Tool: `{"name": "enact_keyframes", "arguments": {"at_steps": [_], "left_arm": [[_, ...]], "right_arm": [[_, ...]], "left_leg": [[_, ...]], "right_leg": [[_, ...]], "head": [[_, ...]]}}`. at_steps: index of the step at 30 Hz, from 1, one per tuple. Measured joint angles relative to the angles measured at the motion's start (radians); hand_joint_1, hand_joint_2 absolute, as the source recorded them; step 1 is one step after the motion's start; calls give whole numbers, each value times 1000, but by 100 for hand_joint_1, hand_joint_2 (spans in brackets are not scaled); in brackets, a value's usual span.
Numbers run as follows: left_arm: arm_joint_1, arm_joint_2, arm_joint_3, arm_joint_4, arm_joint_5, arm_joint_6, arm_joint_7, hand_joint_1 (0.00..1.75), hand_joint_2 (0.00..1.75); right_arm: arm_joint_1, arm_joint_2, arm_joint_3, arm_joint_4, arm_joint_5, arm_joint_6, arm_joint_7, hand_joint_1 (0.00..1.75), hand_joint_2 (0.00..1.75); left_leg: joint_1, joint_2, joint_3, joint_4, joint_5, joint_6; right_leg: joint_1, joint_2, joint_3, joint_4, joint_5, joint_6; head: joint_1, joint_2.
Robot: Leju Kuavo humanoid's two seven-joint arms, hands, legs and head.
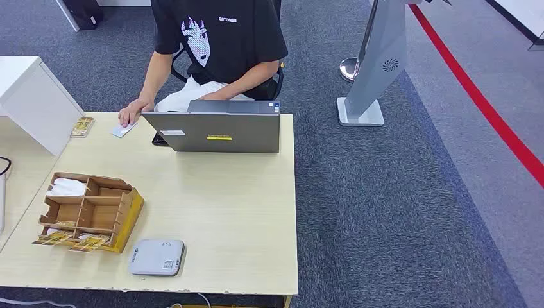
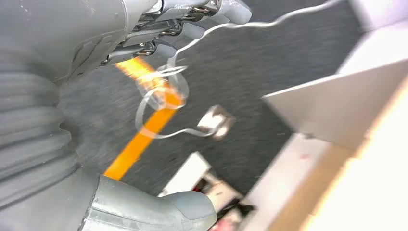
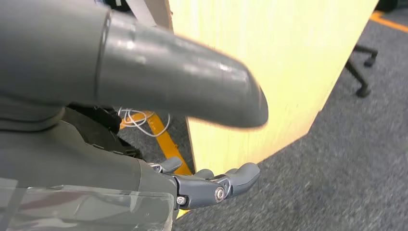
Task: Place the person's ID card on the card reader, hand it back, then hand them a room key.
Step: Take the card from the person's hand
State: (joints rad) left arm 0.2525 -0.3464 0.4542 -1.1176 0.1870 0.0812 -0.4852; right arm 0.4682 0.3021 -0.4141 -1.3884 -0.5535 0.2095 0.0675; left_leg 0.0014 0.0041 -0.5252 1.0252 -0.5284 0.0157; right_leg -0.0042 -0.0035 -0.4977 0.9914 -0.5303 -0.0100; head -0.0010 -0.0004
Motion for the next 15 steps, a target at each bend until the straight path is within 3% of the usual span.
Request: {"name": "enact_keyframes", "arguments": {"at_steps": [5,15], "left_arm": [[10,0,23,-79,-24,-18,-50,0,175],[57,-2,97,-393,10,-32,18,0,175]], "right_arm": [[-11,0,-5,2,41,9,-11,0,175],[7,0,-3,-52,80,-49,-13,0,175]], "left_leg": [[0,0,0,0,0,0],[0,-1,-1,0,0,0]], "right_leg": [[0,0,0,0,0,0],[0,-1,-1,0,0,0]], "head": [[0,0],[0,0]]}}
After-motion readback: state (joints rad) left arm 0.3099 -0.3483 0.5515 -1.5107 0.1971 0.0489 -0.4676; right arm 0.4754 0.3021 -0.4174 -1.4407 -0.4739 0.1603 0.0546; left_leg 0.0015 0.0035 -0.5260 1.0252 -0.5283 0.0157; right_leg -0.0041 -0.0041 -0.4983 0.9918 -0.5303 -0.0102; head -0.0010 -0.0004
